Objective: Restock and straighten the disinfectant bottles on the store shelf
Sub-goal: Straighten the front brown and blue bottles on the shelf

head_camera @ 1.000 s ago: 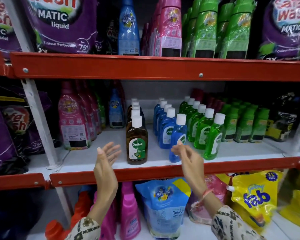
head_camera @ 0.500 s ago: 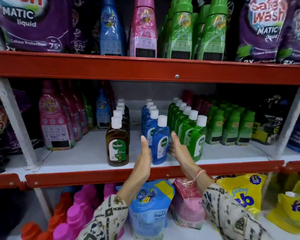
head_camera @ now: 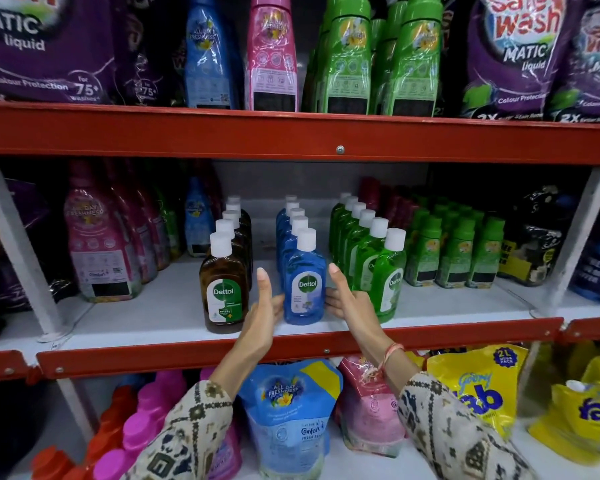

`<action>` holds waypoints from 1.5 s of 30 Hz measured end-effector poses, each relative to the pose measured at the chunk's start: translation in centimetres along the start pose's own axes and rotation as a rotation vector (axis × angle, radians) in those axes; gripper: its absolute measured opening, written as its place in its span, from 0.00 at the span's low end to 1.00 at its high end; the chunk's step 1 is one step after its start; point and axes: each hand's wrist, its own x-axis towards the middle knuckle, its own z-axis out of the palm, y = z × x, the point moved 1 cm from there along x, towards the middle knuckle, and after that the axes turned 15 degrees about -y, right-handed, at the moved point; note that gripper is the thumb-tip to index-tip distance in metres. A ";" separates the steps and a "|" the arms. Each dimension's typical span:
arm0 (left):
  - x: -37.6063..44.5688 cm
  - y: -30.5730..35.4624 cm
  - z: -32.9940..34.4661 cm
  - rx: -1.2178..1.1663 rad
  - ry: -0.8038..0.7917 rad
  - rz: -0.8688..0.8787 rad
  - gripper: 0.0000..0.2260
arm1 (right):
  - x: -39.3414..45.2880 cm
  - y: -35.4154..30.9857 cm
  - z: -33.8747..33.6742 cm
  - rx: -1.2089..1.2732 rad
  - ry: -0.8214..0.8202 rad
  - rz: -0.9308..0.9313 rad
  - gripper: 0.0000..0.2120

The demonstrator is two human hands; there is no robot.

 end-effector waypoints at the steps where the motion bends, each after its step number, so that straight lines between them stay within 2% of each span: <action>1: 0.0 0.1 0.1 -0.002 0.001 0.014 0.42 | 0.0 0.0 0.0 0.001 -0.005 -0.004 0.33; 2: -0.1 0.1 0.2 0.006 -0.003 0.019 0.42 | 0.0 0.1 0.0 0.000 -0.003 -0.012 0.38; 4: -0.1 0.0 0.3 0.032 0.006 0.005 0.46 | 0.0 0.1 -0.1 -0.001 0.011 -0.026 0.54; 6: -0.3 -0.3 0.5 0.085 0.064 -0.012 0.51 | -0.3 0.2 -0.2 -0.006 0.012 -0.038 0.60; 9: -0.8 -1.2 0.8 0.195 0.267 0.037 0.53 | -1.5 0.5 -0.6 -0.009 0.064 -0.109 0.51; 12: -1.9 -1.6 2.5 0.207 0.452 0.223 0.41 | -2.9 0.8 -2.5 0.005 0.149 -0.174 0.40; 14: -2.3 -1.3 4.2 0.183 0.483 0.318 0.33 | -3.7 0.7 -4.3 0.057 0.271 -0.233 0.31; 16: -1.8 -1.0 5.9 0.123 0.418 0.356 0.32 | -4.0 0.7 -6.3 0.100 0.425 -0.291 0.26; 19: -0.2 -1.0 8.5 0.073 0.245 0.247 0.34 | -3.6 0.7 -8.9 0.066 0.527 -0.251 0.23; 21: 1.1 -1.0 10.1 0.067 0.129 0.128 0.43 | -2.7 0.6 -10.1 -0.036 0.433 -0.101 0.27; 24: 2.2 -0.6 12.2 0.074 0.029 -0.040 0.61 | -1.4 0.7 -11.0 -0.135 0.237 0.058 0.40; 26: 2.7 -0.5 13.1 0.098 -0.036 -0.084 0.64 | -1.1 0.8 -11.0 -0.144 0.207 0.074 0.44; 29: 3.0 -0.6 13.8 0.147 -0.091 -0.080 0.61 | -1.2 1.1 -11.4 -0.115 0.203 0.053 0.45; 33: 3.6 -0.7 12.8 0.166 -0.109 -0.089 0.63 | -1.1 1.6 -11.6 -0.042 0.260 0.029 0.49; 38: 3.6 -1.0 12.0 0.222 -0.173 -0.066 0.56 | -0.7 2.0 -11.7 -0.039 0.339 0.031 0.42; 43: 3.6 -0.8 11.8 0.236 -0.192 -0.099 0.56 | -0.6 2.0 -11.8 -0.040 0.369 0.032 0.38; 45: 3.6 -0.9 11.8 0.273 -0.210 -0.096 0.50 | -0.7 1.9 -11.7 -0.043 0.346 0.026 0.36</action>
